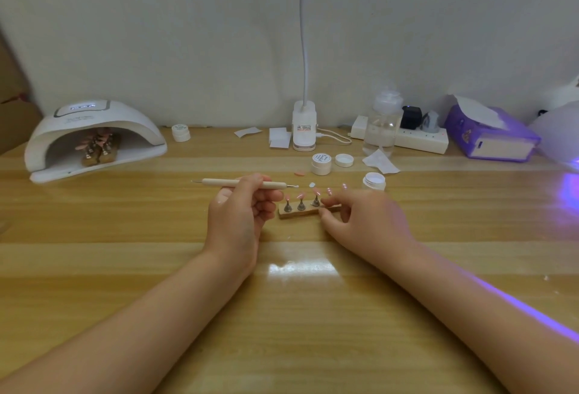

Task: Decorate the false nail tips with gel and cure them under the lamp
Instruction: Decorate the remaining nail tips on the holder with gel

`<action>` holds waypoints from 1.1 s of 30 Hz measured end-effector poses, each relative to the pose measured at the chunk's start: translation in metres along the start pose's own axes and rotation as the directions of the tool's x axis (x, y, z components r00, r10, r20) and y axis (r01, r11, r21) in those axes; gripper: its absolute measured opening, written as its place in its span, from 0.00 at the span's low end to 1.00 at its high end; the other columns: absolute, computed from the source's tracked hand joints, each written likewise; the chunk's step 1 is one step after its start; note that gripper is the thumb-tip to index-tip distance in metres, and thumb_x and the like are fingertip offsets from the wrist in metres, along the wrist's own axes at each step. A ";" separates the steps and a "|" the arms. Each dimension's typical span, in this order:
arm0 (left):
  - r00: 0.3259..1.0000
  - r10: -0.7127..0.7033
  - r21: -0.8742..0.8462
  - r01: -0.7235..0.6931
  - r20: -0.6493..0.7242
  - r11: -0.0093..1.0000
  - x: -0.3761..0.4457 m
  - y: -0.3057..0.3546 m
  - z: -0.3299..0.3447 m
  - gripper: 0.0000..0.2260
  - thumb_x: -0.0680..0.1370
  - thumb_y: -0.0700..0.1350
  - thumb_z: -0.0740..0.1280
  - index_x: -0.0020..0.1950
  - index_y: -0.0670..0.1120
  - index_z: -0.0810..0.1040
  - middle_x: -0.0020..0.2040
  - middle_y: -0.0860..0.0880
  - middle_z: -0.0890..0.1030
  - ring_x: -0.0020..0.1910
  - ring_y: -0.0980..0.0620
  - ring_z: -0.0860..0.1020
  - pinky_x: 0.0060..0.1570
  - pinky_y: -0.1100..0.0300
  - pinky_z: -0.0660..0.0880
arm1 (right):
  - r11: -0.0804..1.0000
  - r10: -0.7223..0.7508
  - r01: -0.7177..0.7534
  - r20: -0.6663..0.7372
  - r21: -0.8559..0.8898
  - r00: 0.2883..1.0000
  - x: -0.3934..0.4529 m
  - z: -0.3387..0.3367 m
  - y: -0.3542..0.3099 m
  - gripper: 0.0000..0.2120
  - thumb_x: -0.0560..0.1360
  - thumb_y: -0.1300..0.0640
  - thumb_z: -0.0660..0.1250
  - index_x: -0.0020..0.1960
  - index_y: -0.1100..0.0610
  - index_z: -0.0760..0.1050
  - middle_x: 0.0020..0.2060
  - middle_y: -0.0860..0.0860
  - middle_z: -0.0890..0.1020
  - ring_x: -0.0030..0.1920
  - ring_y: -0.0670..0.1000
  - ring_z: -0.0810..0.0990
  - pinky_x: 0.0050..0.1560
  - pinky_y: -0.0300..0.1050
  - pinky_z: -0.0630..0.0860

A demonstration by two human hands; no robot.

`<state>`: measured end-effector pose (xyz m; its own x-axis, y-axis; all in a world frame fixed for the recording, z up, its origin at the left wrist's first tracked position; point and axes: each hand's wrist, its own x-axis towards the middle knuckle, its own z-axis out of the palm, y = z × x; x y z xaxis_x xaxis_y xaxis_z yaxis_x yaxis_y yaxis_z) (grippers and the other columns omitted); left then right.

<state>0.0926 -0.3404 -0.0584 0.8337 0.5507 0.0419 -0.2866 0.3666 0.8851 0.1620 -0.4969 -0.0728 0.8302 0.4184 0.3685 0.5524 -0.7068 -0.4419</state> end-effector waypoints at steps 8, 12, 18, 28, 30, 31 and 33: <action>1.000 0.003 -0.009 -0.003 -0.009 1.000 0.000 -0.001 0.000 0.09 0.78 0.39 0.63 0.38 0.43 0.77 0.27 0.48 0.79 0.27 0.55 0.75 0.26 0.66 0.71 | 0.996 -0.009 0.014 0.060 -0.088 0.998 0.001 0.001 -0.002 0.11 0.76 0.47 0.60 0.55 0.43 0.79 0.35 0.45 0.78 0.42 0.49 0.78 0.39 0.45 0.75; 1.000 0.003 -0.010 -0.003 0.001 1.000 0.000 -0.002 0.001 0.09 0.78 0.39 0.62 0.38 0.42 0.76 0.27 0.47 0.79 0.26 0.56 0.76 0.26 0.66 0.71 | 0.976 -0.055 0.065 0.054 -0.208 0.997 0.004 0.005 -0.006 0.14 0.78 0.46 0.56 0.56 0.44 0.78 0.38 0.47 0.82 0.42 0.51 0.79 0.34 0.43 0.72; 1.000 0.007 0.002 -0.007 0.013 1.000 0.000 -0.003 0.000 0.09 0.78 0.39 0.62 0.38 0.42 0.77 0.27 0.47 0.79 0.27 0.56 0.76 0.26 0.66 0.72 | 0.922 -0.128 0.138 0.050 -0.361 0.990 0.009 0.009 -0.009 0.18 0.80 0.45 0.52 0.50 0.49 0.79 0.40 0.49 0.81 0.43 0.52 0.78 0.26 0.42 0.56; 1.000 0.016 -0.007 -0.016 0.015 1.000 0.000 -0.004 0.000 0.09 0.78 0.39 0.62 0.39 0.42 0.76 0.27 0.48 0.79 0.27 0.56 0.76 0.26 0.67 0.71 | 0.926 -0.139 0.142 0.033 -0.350 0.990 0.010 0.009 -0.007 0.17 0.81 0.45 0.52 0.47 0.51 0.77 0.39 0.51 0.80 0.42 0.53 0.78 0.27 0.43 0.56; 1.000 0.018 -0.004 -0.017 0.015 1.000 0.000 -0.004 0.000 0.09 0.78 0.39 0.62 0.39 0.41 0.76 0.27 0.48 0.79 0.27 0.56 0.77 0.26 0.67 0.71 | 0.923 -0.148 0.149 0.030 -0.355 0.989 0.010 0.009 -0.006 0.17 0.81 0.45 0.52 0.46 0.51 0.77 0.40 0.51 0.80 0.43 0.54 0.78 0.29 0.43 0.57; 1.000 0.018 -0.003 -0.018 0.015 1.000 0.001 -0.004 0.001 0.09 0.79 0.38 0.62 0.39 0.41 0.76 0.27 0.48 0.79 0.27 0.56 0.77 0.26 0.67 0.71 | 0.917 -0.162 0.162 0.030 -0.365 0.986 0.009 0.009 -0.006 0.17 0.81 0.46 0.51 0.47 0.51 0.77 0.40 0.51 0.81 0.43 0.54 0.78 0.29 0.43 0.58; 1.000 0.020 -0.001 -0.020 0.016 1.000 0.001 -0.004 0.001 0.10 0.79 0.38 0.61 0.38 0.41 0.77 0.27 0.48 0.79 0.27 0.56 0.77 0.26 0.67 0.71 | 0.904 -0.193 0.190 0.031 -0.384 0.981 0.009 0.010 -0.006 0.17 0.81 0.46 0.51 0.47 0.51 0.76 0.40 0.51 0.81 0.43 0.54 0.79 0.30 0.43 0.58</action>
<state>0.0946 -0.3418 -0.0616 0.8350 0.5462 0.0673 -0.3040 0.3559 0.8837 0.1671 -0.4832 -0.0753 0.7098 0.5647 0.4210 0.6280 -0.7781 -0.0151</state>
